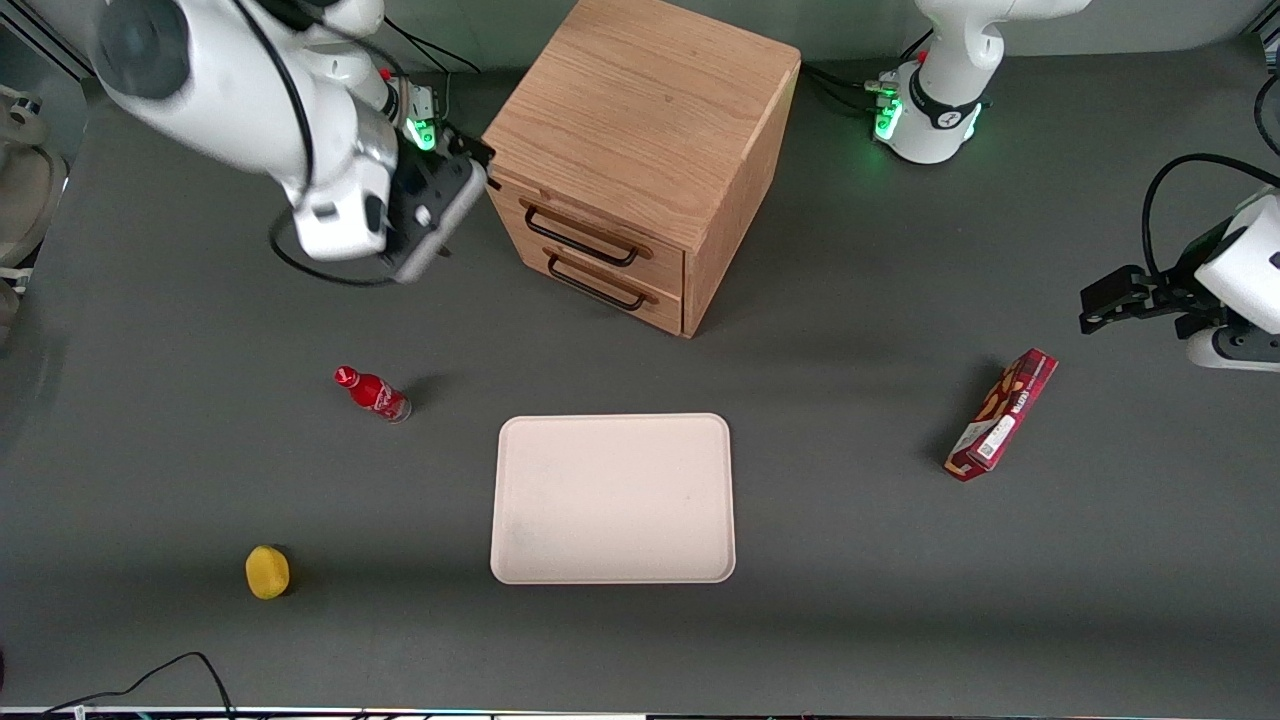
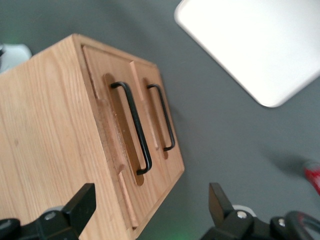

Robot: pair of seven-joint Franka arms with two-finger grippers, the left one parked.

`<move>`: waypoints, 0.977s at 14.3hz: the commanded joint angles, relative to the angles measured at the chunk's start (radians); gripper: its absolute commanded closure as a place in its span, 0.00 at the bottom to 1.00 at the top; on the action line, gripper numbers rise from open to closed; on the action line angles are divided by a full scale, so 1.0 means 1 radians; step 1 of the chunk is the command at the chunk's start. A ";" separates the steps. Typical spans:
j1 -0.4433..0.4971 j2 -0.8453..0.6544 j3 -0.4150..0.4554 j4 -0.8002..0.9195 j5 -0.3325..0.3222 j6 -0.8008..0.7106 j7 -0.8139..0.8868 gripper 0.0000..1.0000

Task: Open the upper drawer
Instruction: 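Move the right gripper to the upper drawer's black handle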

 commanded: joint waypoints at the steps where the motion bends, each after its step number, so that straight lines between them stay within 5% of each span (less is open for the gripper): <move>1: 0.007 0.084 0.001 -0.002 0.047 0.000 -0.110 0.00; 14: 0.004 0.018 0.089 -0.330 0.047 0.366 -0.255 0.00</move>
